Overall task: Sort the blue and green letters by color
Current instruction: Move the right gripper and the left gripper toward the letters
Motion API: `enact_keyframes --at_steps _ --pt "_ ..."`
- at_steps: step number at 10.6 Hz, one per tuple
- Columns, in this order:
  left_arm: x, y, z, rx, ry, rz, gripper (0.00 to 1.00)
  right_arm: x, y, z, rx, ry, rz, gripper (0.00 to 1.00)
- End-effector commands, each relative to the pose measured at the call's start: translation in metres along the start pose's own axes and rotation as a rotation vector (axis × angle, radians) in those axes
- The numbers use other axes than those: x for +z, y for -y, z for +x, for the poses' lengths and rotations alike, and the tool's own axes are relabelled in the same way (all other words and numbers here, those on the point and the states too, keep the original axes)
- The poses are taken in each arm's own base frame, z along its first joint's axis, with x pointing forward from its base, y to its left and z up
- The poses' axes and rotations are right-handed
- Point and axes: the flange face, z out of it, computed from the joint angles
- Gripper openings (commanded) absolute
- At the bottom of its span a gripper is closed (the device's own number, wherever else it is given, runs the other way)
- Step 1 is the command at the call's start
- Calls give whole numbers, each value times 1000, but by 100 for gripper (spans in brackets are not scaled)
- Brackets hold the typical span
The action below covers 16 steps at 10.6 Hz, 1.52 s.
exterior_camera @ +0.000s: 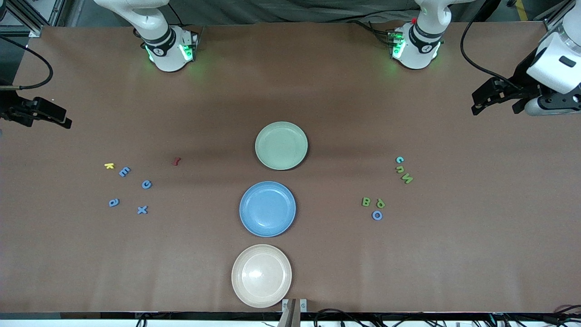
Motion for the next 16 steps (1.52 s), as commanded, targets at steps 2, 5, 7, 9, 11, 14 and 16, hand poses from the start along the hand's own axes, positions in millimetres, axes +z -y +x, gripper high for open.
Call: enact_keyframes --at_steps 2,5,7,9,11,14,16 --pt "-4 1 3 6 -15 38 100 -2 0 -1 0 5 15 100" --pt "37 -9 22 28 47 29 100 2 -3 -1 7 10 15 100" --pt "79 -21 41 50 87 13 100 16 -11 5 21 23 17 100" --pt "132 -65 35 134 140 43 100 66 -17 12 33 20 18 100" --pt "189 -66 31 148 129 47 100 114 -28 16 58 18 21 100" --pt "272 -61 17 148 129 29 100 181 -57 12 113 28 20 100" --pt "311 -53 1 116 129 23 100 234 -76 6 251 11 17 100"
